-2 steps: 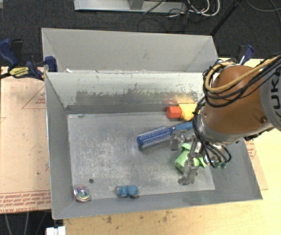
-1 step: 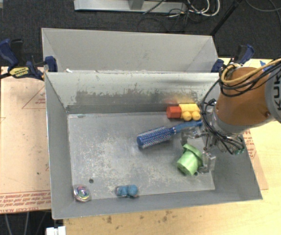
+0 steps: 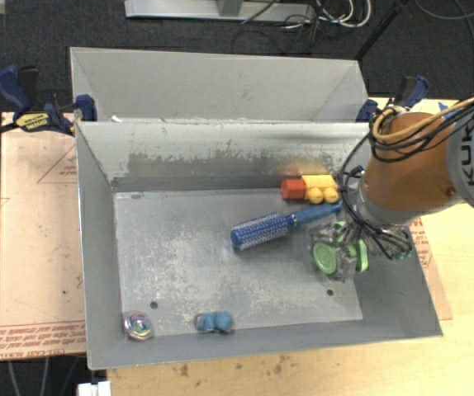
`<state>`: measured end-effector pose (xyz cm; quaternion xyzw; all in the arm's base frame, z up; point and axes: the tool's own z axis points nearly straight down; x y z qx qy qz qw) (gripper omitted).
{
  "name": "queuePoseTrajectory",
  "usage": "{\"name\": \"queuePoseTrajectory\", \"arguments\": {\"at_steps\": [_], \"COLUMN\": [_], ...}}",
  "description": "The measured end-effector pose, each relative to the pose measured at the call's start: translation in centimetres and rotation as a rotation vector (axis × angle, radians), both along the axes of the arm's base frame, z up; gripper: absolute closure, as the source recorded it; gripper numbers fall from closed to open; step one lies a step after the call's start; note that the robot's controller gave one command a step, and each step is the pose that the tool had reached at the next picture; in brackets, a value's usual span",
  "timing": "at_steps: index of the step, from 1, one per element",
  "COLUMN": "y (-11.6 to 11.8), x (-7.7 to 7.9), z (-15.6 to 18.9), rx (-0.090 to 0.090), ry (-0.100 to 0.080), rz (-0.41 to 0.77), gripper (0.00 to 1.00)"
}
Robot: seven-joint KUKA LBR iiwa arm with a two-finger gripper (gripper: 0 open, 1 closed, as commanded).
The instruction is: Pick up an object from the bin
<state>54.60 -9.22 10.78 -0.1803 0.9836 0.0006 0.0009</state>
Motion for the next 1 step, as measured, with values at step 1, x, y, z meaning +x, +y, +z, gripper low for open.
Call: {"name": "queuePoseTrajectory", "arguments": {"at_steps": [1], "y": [1.41], "x": [1.0], "z": [12.36], "rx": [-0.002], "ry": [-0.01], "rz": [-0.021], "gripper": [1.0]}}
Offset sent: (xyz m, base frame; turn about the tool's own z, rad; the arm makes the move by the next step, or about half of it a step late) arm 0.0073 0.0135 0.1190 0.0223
